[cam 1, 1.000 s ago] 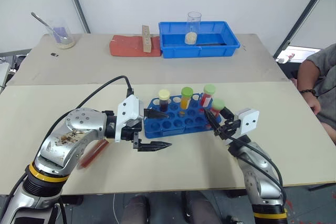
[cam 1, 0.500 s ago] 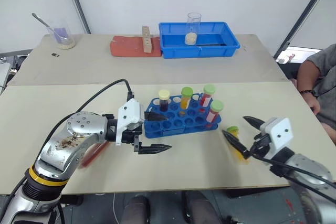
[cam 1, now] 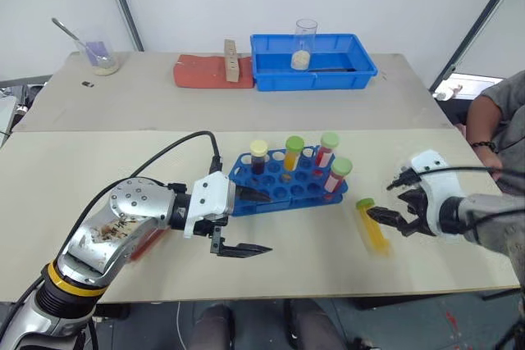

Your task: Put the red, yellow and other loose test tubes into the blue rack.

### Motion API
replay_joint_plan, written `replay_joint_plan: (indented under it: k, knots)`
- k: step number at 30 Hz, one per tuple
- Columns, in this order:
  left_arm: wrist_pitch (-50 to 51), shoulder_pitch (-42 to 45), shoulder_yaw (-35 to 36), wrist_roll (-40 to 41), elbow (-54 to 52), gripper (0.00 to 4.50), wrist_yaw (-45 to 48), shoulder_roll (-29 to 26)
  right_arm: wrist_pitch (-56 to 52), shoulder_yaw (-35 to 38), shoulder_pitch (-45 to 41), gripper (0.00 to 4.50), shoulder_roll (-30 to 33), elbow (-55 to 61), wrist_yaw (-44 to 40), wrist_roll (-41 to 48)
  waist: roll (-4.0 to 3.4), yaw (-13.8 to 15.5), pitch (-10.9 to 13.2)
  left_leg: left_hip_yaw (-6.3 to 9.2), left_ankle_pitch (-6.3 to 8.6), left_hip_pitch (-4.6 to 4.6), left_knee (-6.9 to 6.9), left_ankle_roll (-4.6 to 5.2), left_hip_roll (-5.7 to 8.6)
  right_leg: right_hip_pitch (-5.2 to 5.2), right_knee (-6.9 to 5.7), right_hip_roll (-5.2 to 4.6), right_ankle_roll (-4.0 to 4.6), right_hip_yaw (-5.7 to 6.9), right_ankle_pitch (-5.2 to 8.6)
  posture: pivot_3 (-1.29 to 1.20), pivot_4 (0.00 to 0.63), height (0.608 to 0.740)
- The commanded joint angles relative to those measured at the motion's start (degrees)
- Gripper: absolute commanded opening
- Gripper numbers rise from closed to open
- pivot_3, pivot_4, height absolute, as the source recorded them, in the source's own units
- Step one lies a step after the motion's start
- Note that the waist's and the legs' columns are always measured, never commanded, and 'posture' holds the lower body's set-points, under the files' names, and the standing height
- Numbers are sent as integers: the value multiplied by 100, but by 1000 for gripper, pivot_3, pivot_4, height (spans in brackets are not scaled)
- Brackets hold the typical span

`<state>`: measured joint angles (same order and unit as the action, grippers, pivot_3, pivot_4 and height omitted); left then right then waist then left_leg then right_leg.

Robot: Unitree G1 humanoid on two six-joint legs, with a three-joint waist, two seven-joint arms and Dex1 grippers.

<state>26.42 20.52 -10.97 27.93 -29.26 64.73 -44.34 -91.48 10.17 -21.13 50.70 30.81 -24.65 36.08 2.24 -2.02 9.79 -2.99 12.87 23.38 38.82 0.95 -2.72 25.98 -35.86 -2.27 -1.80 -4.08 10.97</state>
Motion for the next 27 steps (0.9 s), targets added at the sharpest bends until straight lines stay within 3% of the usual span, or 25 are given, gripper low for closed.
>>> replay_joint_plan:
  k: [1, 8, 19, 27]
  knots:
    - [-55, 148, -62, 10, -195, 4500, 33, 65, -102, -548, -518, 4466, 226, -703, 23, 21, 0, -3, 0, -1, 0, 4, 0, 1, 2, 2, 1, -1, -2, -1, 0, 0, 150, 740]
    - [17, 239, -137, 20, -241, 4500, -60, 192, -102, -1515, -1344, 4466, 243, -1842, 10, 118, 0, -28, 0, -1, 0, 11, 5, 2, 3, 4, 4, -2, -28, -4, -16, 0, 150, 740]
    - [114, 337, -240, -49, -215, 4500, -177, 326, -102, -2015, -1680, 1050, 116, -2551, 162, 320, 0, -35, 0, 0, 0, 11, 6, 2, 3, 4, 4, -1, -42, -4, -24, 0, 150, 740]
    - [110, 214, -37, -20, -64, 4500, -104, 206, -102, -1459, -1326, 1023, 634, -2081, 219, 979, 0, -23, 0, 2, 0, 13, 4, 2, 1, 5, 3, 1, -45, -3, -26, 0, 150, 740]
